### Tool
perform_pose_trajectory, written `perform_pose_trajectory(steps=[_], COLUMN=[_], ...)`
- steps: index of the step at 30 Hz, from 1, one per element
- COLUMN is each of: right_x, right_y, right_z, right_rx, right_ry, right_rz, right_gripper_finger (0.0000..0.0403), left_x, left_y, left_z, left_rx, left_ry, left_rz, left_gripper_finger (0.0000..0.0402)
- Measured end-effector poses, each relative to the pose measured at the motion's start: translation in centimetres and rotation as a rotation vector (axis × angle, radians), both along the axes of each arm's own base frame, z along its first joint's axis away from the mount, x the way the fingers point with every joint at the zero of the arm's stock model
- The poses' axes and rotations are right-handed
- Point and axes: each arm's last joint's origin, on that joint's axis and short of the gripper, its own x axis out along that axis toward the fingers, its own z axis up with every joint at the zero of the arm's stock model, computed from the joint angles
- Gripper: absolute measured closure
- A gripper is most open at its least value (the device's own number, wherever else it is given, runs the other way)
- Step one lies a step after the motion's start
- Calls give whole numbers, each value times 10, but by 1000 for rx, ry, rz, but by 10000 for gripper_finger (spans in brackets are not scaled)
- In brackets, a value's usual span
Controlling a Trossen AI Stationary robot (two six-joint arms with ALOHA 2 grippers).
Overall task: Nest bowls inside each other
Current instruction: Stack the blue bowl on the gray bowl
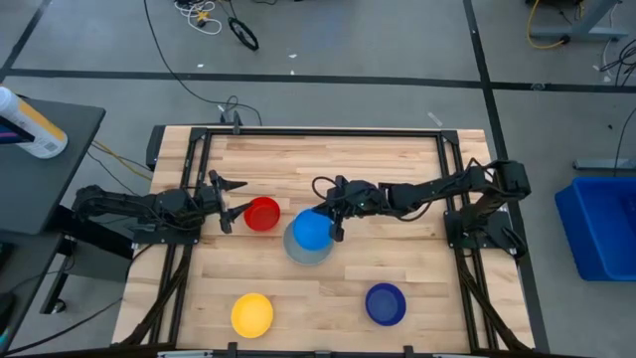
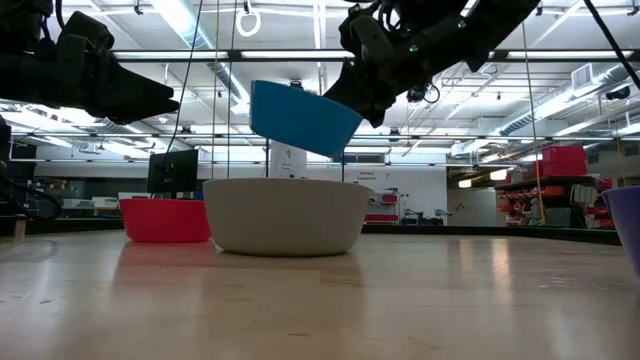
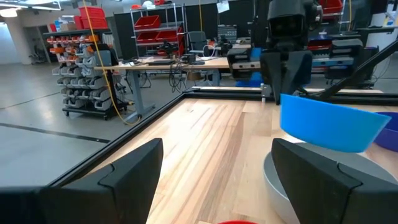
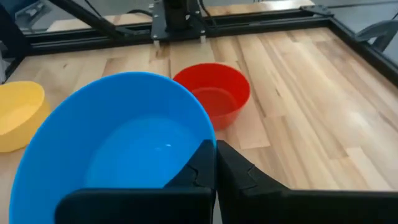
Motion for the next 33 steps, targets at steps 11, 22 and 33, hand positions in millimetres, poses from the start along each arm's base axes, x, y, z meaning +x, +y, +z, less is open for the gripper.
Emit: perform_pose_trajectory(steps=[11, 22, 33], right_x=[10, 12, 13], right_y=[4, 10, 11], right_z=[-27, -39, -41], right_rx=[32, 69, 76], right_ry=[54, 90, 88], right_rz=[-7, 8, 5], right_gripper_finger=[402, 403, 383], left_x=[0, 0, 0], left_y=[0, 0, 0], left_z=[0, 0, 0], left_rx=[-2, -2, -2], left_ry=[-1, -2, -2], left_rz=[0, 0, -1], left_gripper_finger=[94, 94, 94])
